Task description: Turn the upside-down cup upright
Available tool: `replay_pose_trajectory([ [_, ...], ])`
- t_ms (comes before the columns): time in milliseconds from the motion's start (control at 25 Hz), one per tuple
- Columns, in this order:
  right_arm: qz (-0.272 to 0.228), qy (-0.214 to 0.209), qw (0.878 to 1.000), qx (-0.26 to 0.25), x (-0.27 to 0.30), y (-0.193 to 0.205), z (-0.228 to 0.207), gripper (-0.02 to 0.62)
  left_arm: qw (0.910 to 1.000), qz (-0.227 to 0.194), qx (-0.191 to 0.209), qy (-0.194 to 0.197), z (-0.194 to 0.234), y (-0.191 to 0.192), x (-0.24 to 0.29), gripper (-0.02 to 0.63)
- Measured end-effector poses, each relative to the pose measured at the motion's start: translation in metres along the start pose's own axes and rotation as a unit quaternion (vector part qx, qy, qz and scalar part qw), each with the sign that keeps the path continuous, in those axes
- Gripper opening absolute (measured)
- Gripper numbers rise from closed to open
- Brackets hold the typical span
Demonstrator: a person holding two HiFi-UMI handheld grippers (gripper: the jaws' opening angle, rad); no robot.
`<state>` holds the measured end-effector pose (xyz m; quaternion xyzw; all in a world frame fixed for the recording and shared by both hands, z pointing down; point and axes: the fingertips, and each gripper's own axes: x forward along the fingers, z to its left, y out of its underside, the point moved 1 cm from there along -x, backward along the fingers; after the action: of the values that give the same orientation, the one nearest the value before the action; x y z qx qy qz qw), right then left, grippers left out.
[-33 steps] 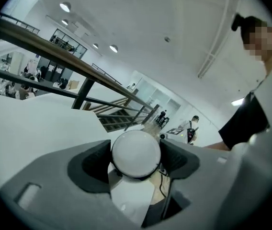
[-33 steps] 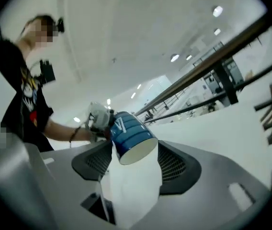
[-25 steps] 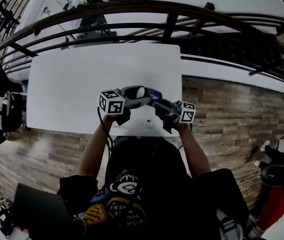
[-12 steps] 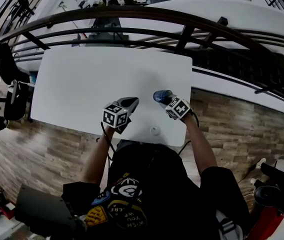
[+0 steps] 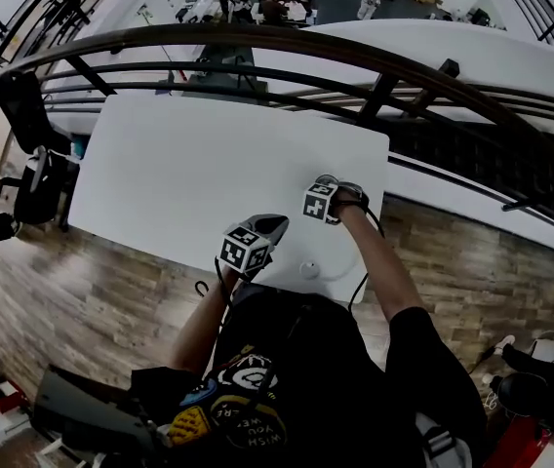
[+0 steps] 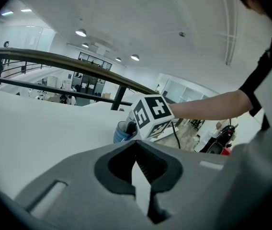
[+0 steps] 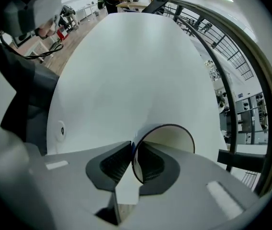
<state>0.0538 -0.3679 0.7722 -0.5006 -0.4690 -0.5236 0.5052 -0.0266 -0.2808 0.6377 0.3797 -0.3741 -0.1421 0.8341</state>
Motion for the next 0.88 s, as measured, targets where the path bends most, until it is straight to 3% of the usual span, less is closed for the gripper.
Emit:
replay_pose_trajectory([
  [280, -0.091, 0.051, 0.993, 0.054, -0.029, -0.011, -0.004, 0.083, 0.9999, -0.013, -0.005, -0.002, 0.0, -0.003, -0.007, 0.005],
  [360, -0.135, 0.077, 0.984, 0.092, -0.047, -0.009, -0.008, 0.095, 0.9998, -0.017, -0.006, -0.005, 0.001, -0.006, -0.009, 0.005],
  [440, -0.188, 0.109, 0.966, 0.143, -0.065, 0.0, -0.007, 0.082, 0.9997, -0.023, -0.002, -0.01, -0.001, -0.007, -0.01, 0.005],
  [480, -0.218, 0.124, 0.952, 0.177, -0.076, 0.008, -0.005, 0.049, 0.9996, -0.026, 0.002, -0.014, -0.003, -0.007, -0.011, 0.005],
  [560, -0.292, 0.142, 0.91, 0.257, -0.1, 0.025, 0.005, 0.003, 0.9991, -0.033, 0.009, -0.025, -0.01, -0.007, -0.015, 0.005],
  [720, -0.426, 0.129, 0.807, 0.388, -0.137, 0.055, 0.05, 0.003, 0.9974, -0.051, 0.016, -0.048, -0.03, -0.007, -0.023, 0.005],
  [880, -0.5, 0.097, 0.708, 0.489, -0.156, 0.071, 0.105, 0.002, 0.9965, -0.068, 0.022, -0.044, -0.06, -0.009, -0.029, 0.005],
])
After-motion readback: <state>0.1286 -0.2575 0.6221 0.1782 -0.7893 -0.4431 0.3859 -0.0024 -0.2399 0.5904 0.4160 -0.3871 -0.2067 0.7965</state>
